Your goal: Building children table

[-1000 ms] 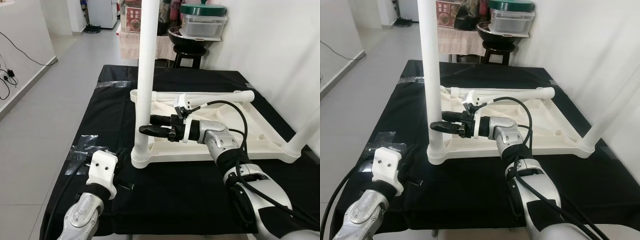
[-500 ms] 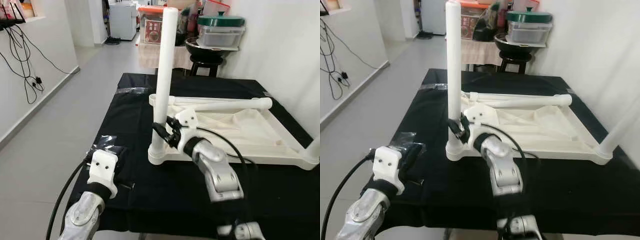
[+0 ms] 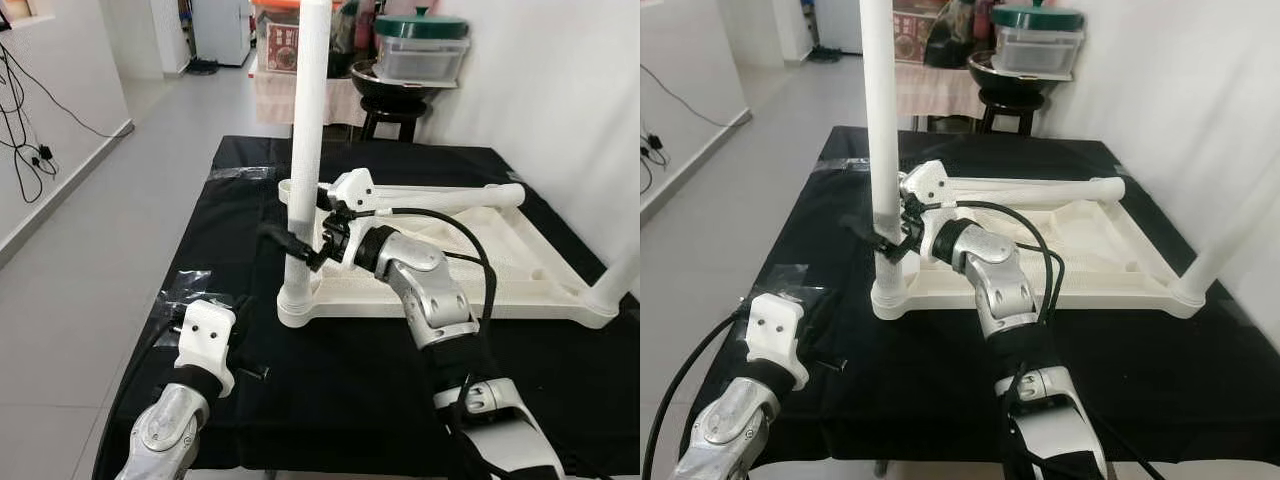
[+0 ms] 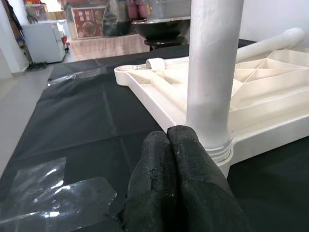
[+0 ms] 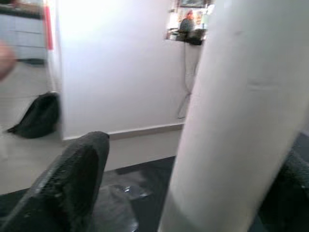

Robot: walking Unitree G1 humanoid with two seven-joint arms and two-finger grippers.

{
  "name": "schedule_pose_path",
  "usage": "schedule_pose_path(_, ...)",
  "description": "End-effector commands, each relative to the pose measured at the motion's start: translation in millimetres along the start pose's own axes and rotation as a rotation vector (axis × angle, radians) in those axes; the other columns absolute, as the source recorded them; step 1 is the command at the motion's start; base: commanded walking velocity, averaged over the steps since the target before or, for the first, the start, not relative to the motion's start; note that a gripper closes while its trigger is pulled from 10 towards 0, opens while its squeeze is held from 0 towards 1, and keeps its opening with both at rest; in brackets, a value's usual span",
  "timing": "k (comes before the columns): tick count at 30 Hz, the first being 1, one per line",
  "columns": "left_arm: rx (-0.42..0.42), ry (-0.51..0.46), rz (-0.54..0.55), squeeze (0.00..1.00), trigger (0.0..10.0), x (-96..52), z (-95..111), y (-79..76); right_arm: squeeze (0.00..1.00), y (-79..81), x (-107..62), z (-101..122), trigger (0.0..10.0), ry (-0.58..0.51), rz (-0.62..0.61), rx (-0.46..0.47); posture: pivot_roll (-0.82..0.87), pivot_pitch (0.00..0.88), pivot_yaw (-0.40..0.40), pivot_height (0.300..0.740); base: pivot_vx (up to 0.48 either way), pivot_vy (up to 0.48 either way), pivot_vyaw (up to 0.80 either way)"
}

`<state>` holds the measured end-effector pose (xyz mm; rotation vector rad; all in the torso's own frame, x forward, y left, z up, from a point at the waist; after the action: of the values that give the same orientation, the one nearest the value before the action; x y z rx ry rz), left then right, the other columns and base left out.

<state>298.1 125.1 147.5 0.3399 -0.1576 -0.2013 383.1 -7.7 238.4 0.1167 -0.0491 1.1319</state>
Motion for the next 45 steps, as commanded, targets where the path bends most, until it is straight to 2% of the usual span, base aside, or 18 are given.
schedule_pose_path(1, 0.000, 0.000, -0.003, 0.00, 10.0, 0.4, -1, -2.6, 0.00, 4.6, 1.9, 6, 10.0, -0.012, 0.083, 0.000, 0.08, 0.000, -0.114, 0.740, 0.000, 0.000, 0.00)
schedule_pose_path(5, -0.002, 0.000, -0.003, 0.00, 10.0, 0.5, 0, -3.1, 0.00, 8.1, 3.5, -4, 10.0, 0.051, 0.164, 0.012, 0.09, 0.000, -0.119, 0.740, 0.000, 0.000, 0.00)
schedule_pose_path(6, -0.003, -0.001, -0.002, 0.00, 10.0, 0.8, 0, -3.4, 0.00, 9.4, 4.0, -8, 3.4, 0.079, 0.203, 0.039, 0.09, 0.000, -0.119, 0.740, 0.000, 0.000, 0.00)
schedule_pose_path(7, -0.003, -0.001, -0.002, 0.00, 10.0, 0.8, 0, -3.4, 0.00, 9.4, 4.0, -8, 3.4, 0.079, 0.203, 0.039, 0.09, 0.000, -0.119, 0.740, 0.000, 0.000, 0.00)
schedule_pose_path(8, -0.003, -0.001, -0.002, 0.00, 10.0, 1.2, 0, -3.6, 0.00, 9.5, 4.3, -11, 0.0, 0.096, 0.225, 0.065, 0.09, 0.000, -0.119, 0.740, 0.000, 0.000, 0.00)
schedule_pose_path(9, -0.004, -0.001, -0.001, 0.00, 10.0, 1.4, 0, -3.8, 0.00, 10.5, 4.7, -12, 0.0, 0.102, 0.245, 0.094, 0.09, 0.000, -0.124, 0.740, 0.000, 0.000, 0.00)
schedule_pose_path(16, -0.004, -0.001, 0.000, 0.00, 10.0, 1.9, 0, -4.7, 0.00, 9.5, 2.3, -19, 0.0, 0.097, 0.282, 0.167, 0.09, 0.000, -0.123, 0.740, 0.000, 0.000, 0.00)
schedule_pose_path(23, -0.007, -0.002, -0.002, 0.00, 10.0, 2.1, 1, -5.5, 0.00, -9.0, -11.1, -24, 0.0, 0.036, 0.149, 0.176, 0.07, 0.000, -0.113, 0.740, 0.000, 0.000, 0.00)
schedule_pose_path(27, -0.006, -0.002, -0.001, 0.00, 10.0, 2.0, 1, -5.4, 0.00, -12.5, -13.2, -25, 0.0, 0.023, 0.118, 0.177, 0.07, 0.000, -0.113, 0.740, 0.000, 0.000, 0.00)
schedule_pose_path(28, -0.006, -0.002, -0.001, 0.00, 10.0, 0.9, 0, -3.7, 0.00, -29.5, -12.3, -39, 0.0, 0.007, -0.127, 0.195, 0.04, 0.000, -0.104, 0.740, 0.000, 0.000, 0.00)
schedule_pose_path(29, -0.004, -0.002, 0.000, 0.00, 10.0, 0.0, 1, -1.4, 0.00, -34.8, -22.1, -69, 0.0, 0.010, -0.403, 0.239, 0.02, 0.000, -0.093, 0.740, 0.000, 0.000, 0.00)
schedule_pose_path(30, -0.003, -0.002, 0.000, 0.00, 10.0, 0.0, 0, 1.0, 0.00, -24.3, -25.9, -74, 0.0, 0.027, -0.507, 0.103, 0.01, 0.000, -0.078, 0.740, 0.000, 0.000, 0.00)
schedule_pose_path(32, -0.003, -0.002, 0.000, 0.00, 10.0, 0.0, 0, 1.0, 0.00, -24.3, -25.9, -74, 0.0, 0.027, -0.507, 0.103, 0.01, 0.000, -0.078, 0.740, 0.000, 0.000, 0.00)
schedule_pose_path(33, 0.004, -0.001, 0.000, 0.00, 10.0, 0.1, -1, 2.7, 0.00, -19.1, -27.5, -63, 0.0, -0.013, -0.552, 0.010, 0.00, 0.000, -0.071, 0.740, 0.000, 0.000, 0.00)
schedule_pose_path(34, 0.004, -0.001, 0.000, 0.00, 10.0, 0.1, -1, 2.7, 0.00, -19.1, -27.5, -63, 0.0, -0.013, -0.552, 0.010, 0.00, 0.000, -0.071, 0.740, 0.000, 0.000, 0.00)
schedule_pose_path(38, 0.007, -0.003, -0.009, 0.00, 10.0, 3.8, -2, 3.2, 0.00, -27.9, -20.6, -83, 0.0, 0.044, -0.512, 0.168, 0.02, 0.000, -0.081, 0.740, 0.000, 0.000, 0.00)
schedule_pose_path(44, 0.006, -0.003, -0.005, 0.00, 10.0, 4.9, -2, 3.6, 0.00, -26.1, -17.4, -90, 0.0, 0.077, -0.488, 0.179, 0.02, 0.000, -0.080, 0.740, 0.000, 0.000, 0.00)
schedule_pose_path(45, 0.005, -0.002, 0.001, 0.00, 10.0, 5.1, -2, 3.7, 1.00, -19.9, -13.5, -88, 10.0, 0.074, -0.415, 0.216, 0.02, 0.000, -0.078, 0.740, 0.000, 0.000, 0.00)
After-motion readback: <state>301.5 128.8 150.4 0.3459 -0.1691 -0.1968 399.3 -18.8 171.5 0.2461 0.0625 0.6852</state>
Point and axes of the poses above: a point about 5 cm out from each wrist's last joint towards the gripper, its own x axis pointing out of the wrist towards the gripper, its own z axis along the axis of the wrist's last joint, y = z × x, the point moved 6 cm from there along x, pointing out of the wrist towards the gripper, and after that the axes turned 15 degrees about x, right-handed, at the moved point
